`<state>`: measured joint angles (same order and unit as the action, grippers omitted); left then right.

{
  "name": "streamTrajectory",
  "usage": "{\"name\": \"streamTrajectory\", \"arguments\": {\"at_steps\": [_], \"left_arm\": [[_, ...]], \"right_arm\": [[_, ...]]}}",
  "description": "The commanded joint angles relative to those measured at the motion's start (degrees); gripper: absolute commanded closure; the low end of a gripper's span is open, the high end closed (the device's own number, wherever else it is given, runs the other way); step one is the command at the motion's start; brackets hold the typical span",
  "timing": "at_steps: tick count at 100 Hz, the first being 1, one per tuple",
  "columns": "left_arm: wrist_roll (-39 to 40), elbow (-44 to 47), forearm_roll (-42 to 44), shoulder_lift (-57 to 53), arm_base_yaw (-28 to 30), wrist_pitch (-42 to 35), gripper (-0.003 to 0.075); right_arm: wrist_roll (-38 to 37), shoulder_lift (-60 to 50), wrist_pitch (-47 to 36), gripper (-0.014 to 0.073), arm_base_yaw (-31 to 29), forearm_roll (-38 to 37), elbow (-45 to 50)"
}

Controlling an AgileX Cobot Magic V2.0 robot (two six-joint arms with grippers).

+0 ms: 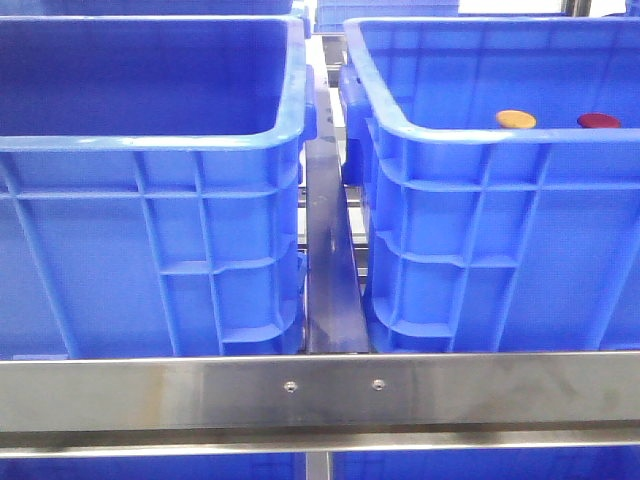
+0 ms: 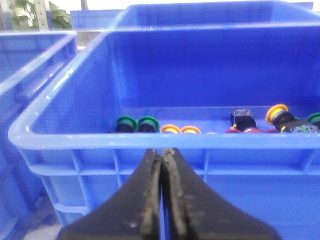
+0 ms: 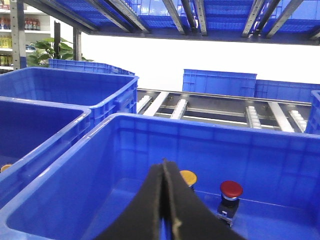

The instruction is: Pick red and yellow buttons and place in box

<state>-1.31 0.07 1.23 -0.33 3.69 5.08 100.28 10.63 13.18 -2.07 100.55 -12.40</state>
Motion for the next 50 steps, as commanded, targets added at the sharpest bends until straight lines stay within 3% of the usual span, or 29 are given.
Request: {"name": "streamTrajectory", "arguments": {"at_steps": [1,50], "left_arm": [[0.75,3.12,0.24,-1.85,0.15,-3.47,0.0740],[0.75,3.01,0.14,-1.75,0.15,-4.29,0.0740]], "right_arm": [[0.36,0.43,1.31,0.0651,0.00,1.43,-1.57],[0.36,0.43,1.37,0.0651,0.00,1.48,-1.57]]}}
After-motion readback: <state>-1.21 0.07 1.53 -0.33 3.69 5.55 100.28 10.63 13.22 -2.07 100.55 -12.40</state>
